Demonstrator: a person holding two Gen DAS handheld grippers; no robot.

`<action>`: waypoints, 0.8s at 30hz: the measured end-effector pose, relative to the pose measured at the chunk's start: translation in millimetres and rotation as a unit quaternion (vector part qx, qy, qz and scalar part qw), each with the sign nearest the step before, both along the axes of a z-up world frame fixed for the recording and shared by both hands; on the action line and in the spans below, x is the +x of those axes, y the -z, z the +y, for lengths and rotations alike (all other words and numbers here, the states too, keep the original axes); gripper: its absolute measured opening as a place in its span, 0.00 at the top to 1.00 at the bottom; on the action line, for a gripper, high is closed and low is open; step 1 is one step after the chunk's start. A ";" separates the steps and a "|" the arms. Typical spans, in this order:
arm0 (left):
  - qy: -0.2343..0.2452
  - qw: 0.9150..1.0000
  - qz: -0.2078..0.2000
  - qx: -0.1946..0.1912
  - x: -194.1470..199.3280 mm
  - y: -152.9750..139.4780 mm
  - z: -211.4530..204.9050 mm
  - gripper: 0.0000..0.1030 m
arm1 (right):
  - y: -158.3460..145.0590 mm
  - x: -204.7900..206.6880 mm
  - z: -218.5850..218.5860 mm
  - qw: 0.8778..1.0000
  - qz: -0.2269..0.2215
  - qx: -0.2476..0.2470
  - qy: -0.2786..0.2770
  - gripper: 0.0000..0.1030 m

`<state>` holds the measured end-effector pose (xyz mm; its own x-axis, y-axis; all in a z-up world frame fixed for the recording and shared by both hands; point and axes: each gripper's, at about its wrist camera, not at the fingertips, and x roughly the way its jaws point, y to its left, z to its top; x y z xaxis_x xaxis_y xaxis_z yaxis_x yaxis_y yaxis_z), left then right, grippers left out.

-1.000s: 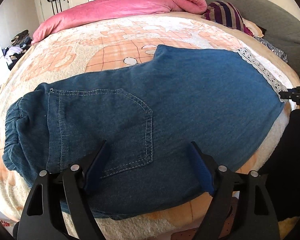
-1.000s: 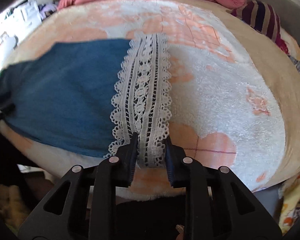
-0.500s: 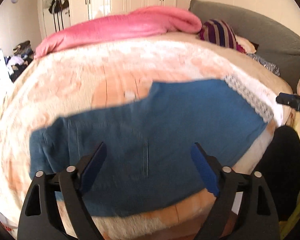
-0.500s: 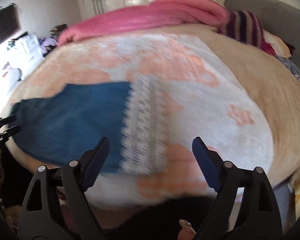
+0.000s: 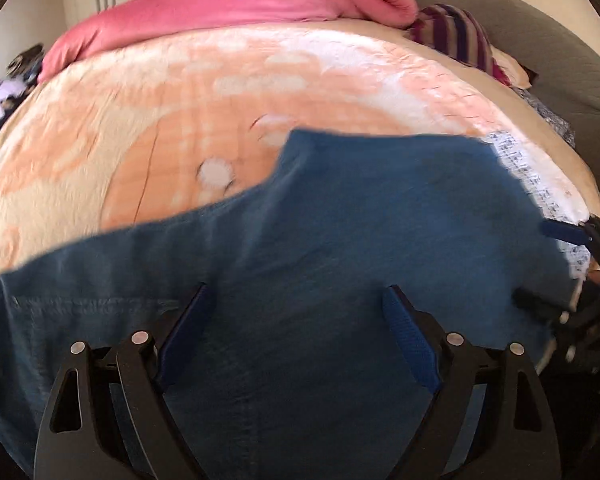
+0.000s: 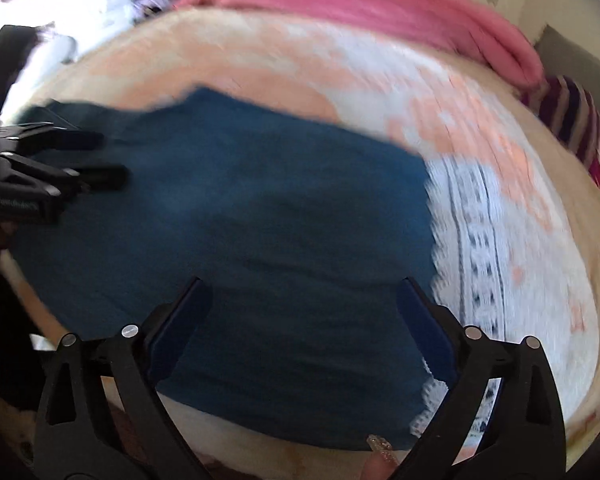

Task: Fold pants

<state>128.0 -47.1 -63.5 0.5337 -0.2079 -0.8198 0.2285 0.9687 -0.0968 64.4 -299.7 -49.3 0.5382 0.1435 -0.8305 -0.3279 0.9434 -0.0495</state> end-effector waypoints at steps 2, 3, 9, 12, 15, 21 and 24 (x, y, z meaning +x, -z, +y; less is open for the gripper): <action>-0.010 1.000 -0.010 -0.007 -5.6 -0.8 9.6 0.16 | -0.8 -0.4 -14.7 0.999 0.006 0.050 0.017 0.11; -0.012 1.000 -0.012 -0.012 -8.4 -1.9 14.3 0.17 | -2.5 -0.4 -20.6 0.998 0.004 0.057 0.027 0.11; -0.044 0.999 -0.016 -0.025 -17.9 -3.1 45.8 0.18 | 2.2 -5.7 -15.9 0.999 -0.009 0.030 0.021 0.11; -0.045 0.999 -0.017 -0.017 -18.2 -3.7 44.1 0.18 | 3.6 -5.1 -13.1 1.000 -0.016 0.019 0.019 0.09; -0.046 0.999 -0.020 -0.013 -21.3 -8.7 40.5 0.14 | -4.1 -11.7 -20.9 0.998 -0.027 0.046 0.023 0.09; -0.050 0.997 -0.031 -0.047 -40.1 -31.0 45.0 0.12 | -35.3 -28.7 -50.5 0.988 -0.067 0.120 0.074 0.09; -0.043 0.997 -0.043 -0.043 -45.5 -46.5 38.5 0.07 | -49.5 -39.2 -67.8 0.982 -0.082 0.142 0.092 0.08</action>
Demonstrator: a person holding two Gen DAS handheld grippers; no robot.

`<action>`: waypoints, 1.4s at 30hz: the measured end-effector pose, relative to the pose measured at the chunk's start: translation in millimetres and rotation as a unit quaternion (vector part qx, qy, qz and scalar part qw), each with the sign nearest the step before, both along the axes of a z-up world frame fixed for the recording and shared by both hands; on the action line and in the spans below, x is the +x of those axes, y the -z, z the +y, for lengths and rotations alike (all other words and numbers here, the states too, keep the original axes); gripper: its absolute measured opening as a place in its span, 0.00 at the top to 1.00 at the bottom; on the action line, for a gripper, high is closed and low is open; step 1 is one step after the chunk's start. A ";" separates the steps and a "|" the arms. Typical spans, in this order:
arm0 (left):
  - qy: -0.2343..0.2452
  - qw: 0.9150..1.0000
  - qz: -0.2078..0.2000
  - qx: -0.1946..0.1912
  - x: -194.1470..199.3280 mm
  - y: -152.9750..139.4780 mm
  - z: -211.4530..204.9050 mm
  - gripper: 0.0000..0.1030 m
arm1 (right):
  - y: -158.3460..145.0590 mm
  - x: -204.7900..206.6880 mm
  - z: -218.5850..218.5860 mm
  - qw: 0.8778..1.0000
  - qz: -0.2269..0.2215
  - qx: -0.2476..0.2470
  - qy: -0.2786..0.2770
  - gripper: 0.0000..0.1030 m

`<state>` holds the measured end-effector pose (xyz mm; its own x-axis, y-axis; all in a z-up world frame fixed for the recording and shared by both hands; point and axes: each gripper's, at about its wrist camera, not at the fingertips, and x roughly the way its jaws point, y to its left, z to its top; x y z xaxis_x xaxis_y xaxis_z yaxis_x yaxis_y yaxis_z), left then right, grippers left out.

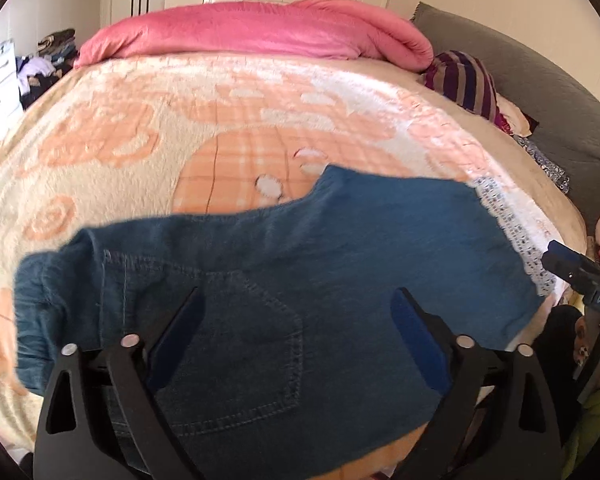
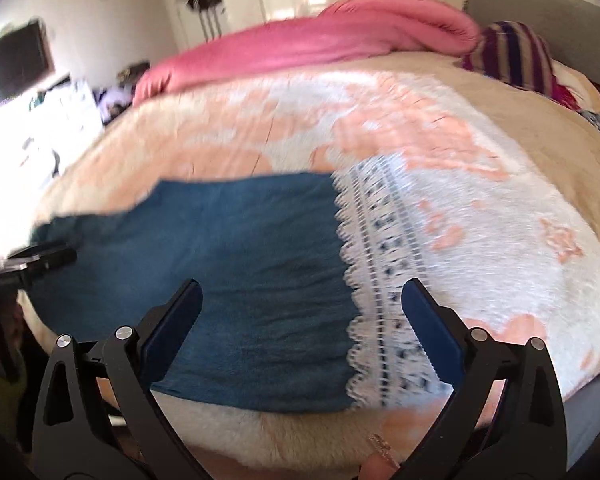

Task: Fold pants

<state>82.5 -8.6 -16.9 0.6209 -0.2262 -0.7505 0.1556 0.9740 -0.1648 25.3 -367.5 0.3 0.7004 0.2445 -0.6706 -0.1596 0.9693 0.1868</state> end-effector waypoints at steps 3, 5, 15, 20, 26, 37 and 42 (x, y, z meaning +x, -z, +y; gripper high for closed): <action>0.021 1.000 -0.001 -0.008 0.2 -11.7 -12.4 0.07 | -6.9 -8.7 -12.4 1.000 -0.008 0.005 0.021 0.08; 0.038 0.999 -0.004 0.001 2.3 -17.2 -26.6 0.07 | -7.8 -13.2 -23.3 0.999 -0.003 0.013 0.039 0.08; 0.145 0.987 -0.021 0.067 23.0 -32.0 -117.9 0.04 | 11.9 -18.8 -56.9 0.993 0.036 0.065 0.093 0.08; 0.202 0.976 -0.014 0.084 37.2 -25.2 -160.3 0.04 | 21.8 -15.0 -54.1 0.992 0.051 0.072 0.093 0.08; 0.232 0.968 0.014 0.096 68.6 -10.7 -197.4 0.04 | 30.9 -9.9 -47.7 0.991 0.061 0.080 0.088 0.08; 0.261 0.960 0.028 0.093 122.1 3.4 -235.6 0.04 | 48.3 0.4 -50.6 0.988 0.078 0.089 0.096 0.08; 0.268 0.960 0.031 0.070 147.5 10.8 -246.0 0.04 | 48.3 3.4 -43.0 0.991 0.071 0.080 0.085 0.09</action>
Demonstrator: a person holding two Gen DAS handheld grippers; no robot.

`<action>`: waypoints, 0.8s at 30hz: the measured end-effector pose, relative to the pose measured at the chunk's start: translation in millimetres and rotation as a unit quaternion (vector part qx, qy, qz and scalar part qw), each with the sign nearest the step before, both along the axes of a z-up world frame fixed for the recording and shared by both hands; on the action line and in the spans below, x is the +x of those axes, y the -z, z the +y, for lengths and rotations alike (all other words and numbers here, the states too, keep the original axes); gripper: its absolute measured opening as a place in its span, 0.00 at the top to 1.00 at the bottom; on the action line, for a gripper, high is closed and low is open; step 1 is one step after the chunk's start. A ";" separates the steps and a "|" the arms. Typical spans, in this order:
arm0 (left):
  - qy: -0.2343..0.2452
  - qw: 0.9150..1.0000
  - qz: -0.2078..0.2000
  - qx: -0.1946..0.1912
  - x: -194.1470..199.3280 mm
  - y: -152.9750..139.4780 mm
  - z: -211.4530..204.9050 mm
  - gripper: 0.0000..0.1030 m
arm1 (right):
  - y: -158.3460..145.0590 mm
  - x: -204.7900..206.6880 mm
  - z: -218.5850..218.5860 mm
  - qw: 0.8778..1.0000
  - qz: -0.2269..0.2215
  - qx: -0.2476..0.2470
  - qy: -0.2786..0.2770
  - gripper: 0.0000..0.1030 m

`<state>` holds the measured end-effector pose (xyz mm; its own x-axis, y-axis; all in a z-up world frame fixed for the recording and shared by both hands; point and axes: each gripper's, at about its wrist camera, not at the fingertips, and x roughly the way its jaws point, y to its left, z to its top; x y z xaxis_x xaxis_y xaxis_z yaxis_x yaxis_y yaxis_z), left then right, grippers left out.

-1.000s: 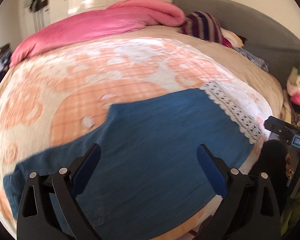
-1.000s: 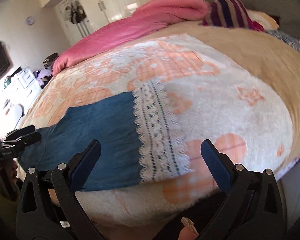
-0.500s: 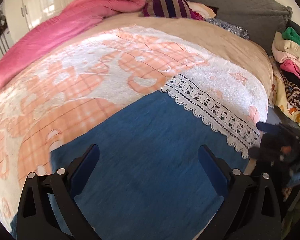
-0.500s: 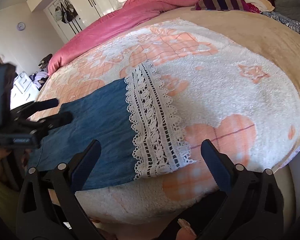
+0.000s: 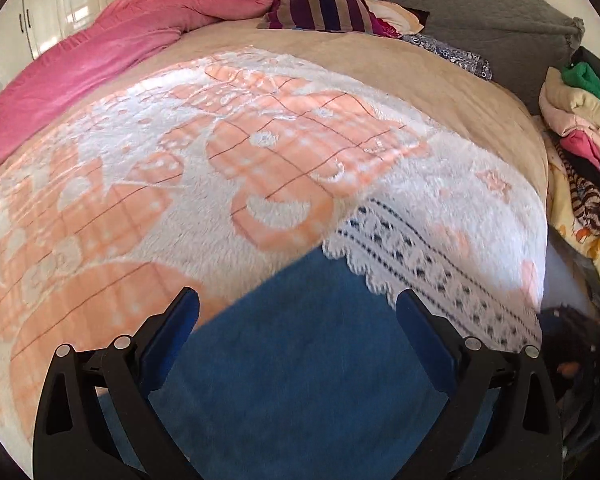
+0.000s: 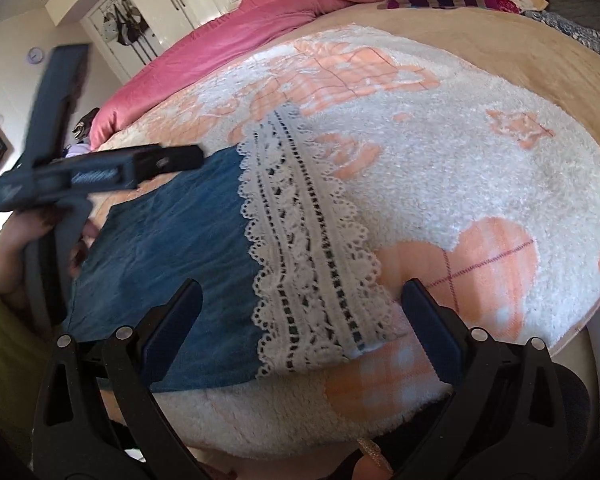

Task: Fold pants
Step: 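Grasp the lace-trimmed hem with the left gripper while the right gripper grasps the lace edge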

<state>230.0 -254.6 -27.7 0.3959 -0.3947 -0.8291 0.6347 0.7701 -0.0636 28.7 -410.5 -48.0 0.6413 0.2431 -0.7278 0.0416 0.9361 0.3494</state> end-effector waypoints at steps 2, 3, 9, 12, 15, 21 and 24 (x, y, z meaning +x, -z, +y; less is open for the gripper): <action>0.011 1.000 0.017 -0.008 8.2 7.5 -6.8 0.04 | -1.0 -0.6 5.6 1.000 -0.003 -0.013 -0.010 0.30; 0.013 1.000 0.021 -0.011 9.8 9.3 -8.5 0.05 | -1.4 -0.2 7.5 1.000 -0.003 -0.019 -0.011 0.34; 0.044 0.998 0.037 -0.011 17.4 22.6 -26.0 0.13 | -0.9 -1.4 2.5 1.000 -0.010 -0.005 -0.004 0.49; 0.056 0.996 0.061 -0.028 23.0 31.0 -32.4 0.30 | -2.0 -1.6 0.5 1.000 -0.021 0.011 -0.007 0.56; 0.062 0.992 0.086 -0.063 29.6 37.7 -33.9 0.34 | 0.4 4.1 6.0 0.999 -0.022 0.020 -0.028 0.57; 0.062 0.987 0.113 -0.101 30.8 43.7 -26.7 0.60 | 6.3 14.9 10.4 0.997 -0.024 0.058 -0.054 0.71; 0.067 0.988 0.098 -0.096 19.9 38.8 -27.3 0.75 | 5.0 14.8 11.2 0.995 -0.034 0.069 -0.061 0.74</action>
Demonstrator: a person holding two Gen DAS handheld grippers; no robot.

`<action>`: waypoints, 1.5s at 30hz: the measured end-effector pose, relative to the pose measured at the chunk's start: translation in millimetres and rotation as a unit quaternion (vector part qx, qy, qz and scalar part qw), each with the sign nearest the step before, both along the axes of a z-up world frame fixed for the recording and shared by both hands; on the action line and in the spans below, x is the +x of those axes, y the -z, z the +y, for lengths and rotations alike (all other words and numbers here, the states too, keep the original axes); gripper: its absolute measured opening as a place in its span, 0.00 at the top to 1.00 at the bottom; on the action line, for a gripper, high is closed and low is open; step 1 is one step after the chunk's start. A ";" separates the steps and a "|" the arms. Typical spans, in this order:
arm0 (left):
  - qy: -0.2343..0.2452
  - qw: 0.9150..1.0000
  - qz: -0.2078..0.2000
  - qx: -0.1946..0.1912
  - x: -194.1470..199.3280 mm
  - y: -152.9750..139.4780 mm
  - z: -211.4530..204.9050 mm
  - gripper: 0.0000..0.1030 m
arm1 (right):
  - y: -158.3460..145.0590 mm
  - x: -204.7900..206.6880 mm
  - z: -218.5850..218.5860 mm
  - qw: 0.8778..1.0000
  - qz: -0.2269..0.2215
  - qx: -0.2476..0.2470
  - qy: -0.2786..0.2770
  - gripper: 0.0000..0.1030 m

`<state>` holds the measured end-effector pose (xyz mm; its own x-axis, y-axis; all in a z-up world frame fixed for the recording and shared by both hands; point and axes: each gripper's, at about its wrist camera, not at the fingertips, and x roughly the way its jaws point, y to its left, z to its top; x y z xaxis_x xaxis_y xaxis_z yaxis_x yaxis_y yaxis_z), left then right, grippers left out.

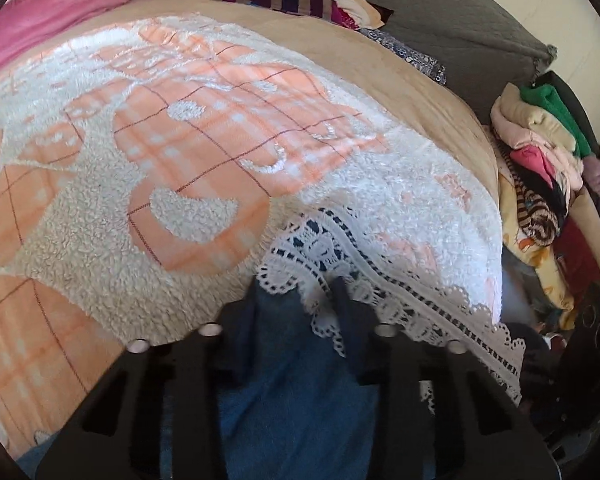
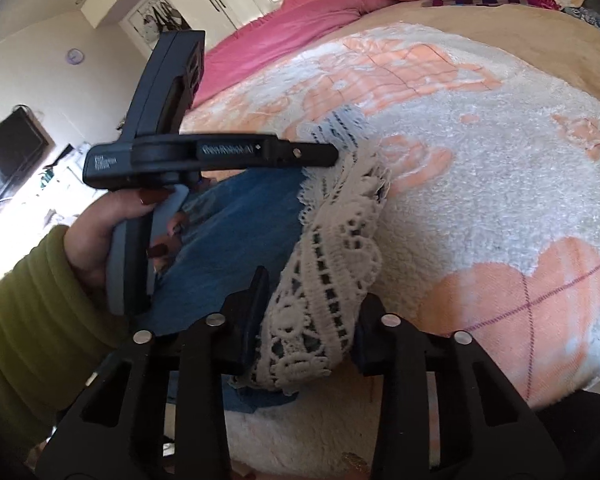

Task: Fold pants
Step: 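Grasp the lace-trimmed hem with the left gripper while the right gripper grasps the lace edge, then lift the lace hem with both grippers and fold it over the denim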

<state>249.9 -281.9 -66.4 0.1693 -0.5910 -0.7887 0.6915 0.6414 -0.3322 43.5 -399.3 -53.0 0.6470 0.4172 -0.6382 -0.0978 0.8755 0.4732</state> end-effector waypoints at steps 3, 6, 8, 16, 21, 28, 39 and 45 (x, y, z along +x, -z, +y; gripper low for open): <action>-0.007 1.000 -0.008 -0.011 -2.6 -5.9 6.2 0.80 | -3.5 -3.7 -1.8 1.000 -0.015 0.015 -0.005 0.76; -0.011 0.999 -0.019 -0.040 -10.0 -20.0 20.0 0.80 | -16.8 -15.2 4.6 0.999 -0.045 0.002 -0.014 0.77; -0.013 0.997 -0.033 -0.063 -18.0 -34.3 36.7 0.80 | -30.3 -24.5 14.0 0.997 -0.072 0.002 -0.031 0.77; -0.066 0.990 -0.079 -0.098 -40.3 -81.4 140.0 0.79 | -77.3 -24.2 95.6 0.981 -0.126 0.018 -0.149 0.77; -0.134 0.984 -0.051 -0.106 -49.6 -71.6 208.0 0.69 | -53.3 -18.0 161.6 0.970 -0.088 -0.042 -0.222 0.77; -0.257 0.949 -0.014 -0.184 -68.7 -52.1 309.8 0.43 | -38.1 -30.1 209.0 0.955 -0.075 -0.123 -0.260 0.77; -0.260 0.940 0.068 -0.208 -60.6 -21.8 311.9 0.18 | -26.5 -78.7 262.1 0.896 -0.133 -0.266 -0.329 0.59; -0.291 0.942 0.057 -0.155 -57.5 -12.6 311.5 0.18 | -22.1 -90.0 252.3 0.891 -0.136 -0.294 -0.317 0.54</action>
<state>192.4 29.6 -53.8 0.4610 -0.6292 -0.6258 0.2002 0.7607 -0.6174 -46.5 -147.0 -30.9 0.5644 0.3995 -0.7224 -0.7024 0.6921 -0.1660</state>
